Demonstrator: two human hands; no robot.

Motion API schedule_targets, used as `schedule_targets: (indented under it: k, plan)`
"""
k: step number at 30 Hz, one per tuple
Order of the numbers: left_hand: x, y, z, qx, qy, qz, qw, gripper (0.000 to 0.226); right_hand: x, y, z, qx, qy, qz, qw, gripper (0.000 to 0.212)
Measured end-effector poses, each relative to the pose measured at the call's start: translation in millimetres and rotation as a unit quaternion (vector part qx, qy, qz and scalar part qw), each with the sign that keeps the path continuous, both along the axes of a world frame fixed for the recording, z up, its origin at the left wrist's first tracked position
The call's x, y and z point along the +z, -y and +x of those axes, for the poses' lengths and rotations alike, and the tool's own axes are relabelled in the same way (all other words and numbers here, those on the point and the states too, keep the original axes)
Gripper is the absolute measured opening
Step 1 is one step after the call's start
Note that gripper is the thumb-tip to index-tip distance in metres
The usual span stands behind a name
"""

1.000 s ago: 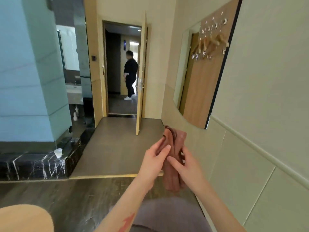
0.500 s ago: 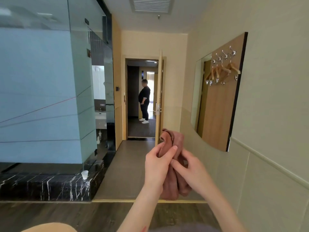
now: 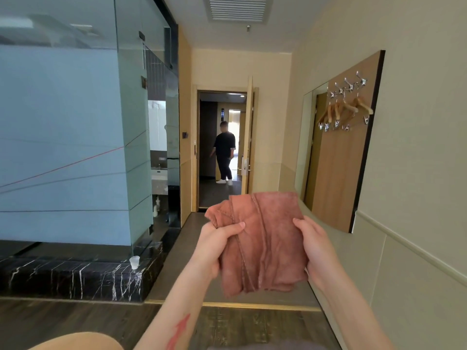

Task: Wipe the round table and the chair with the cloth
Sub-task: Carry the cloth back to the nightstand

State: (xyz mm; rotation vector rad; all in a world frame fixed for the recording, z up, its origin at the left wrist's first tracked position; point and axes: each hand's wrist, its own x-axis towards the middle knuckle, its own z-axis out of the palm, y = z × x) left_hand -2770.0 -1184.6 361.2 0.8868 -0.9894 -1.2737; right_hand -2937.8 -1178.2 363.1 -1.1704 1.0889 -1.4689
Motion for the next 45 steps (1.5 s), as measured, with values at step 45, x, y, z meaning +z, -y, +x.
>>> schedule_targets:
  k: [45]
  plan:
    - [-20,-535,361,0.679,-0.017,-0.015,0.734,0.018,-28,-354,512,0.68,0.022,-0.003,0.733,0.02]
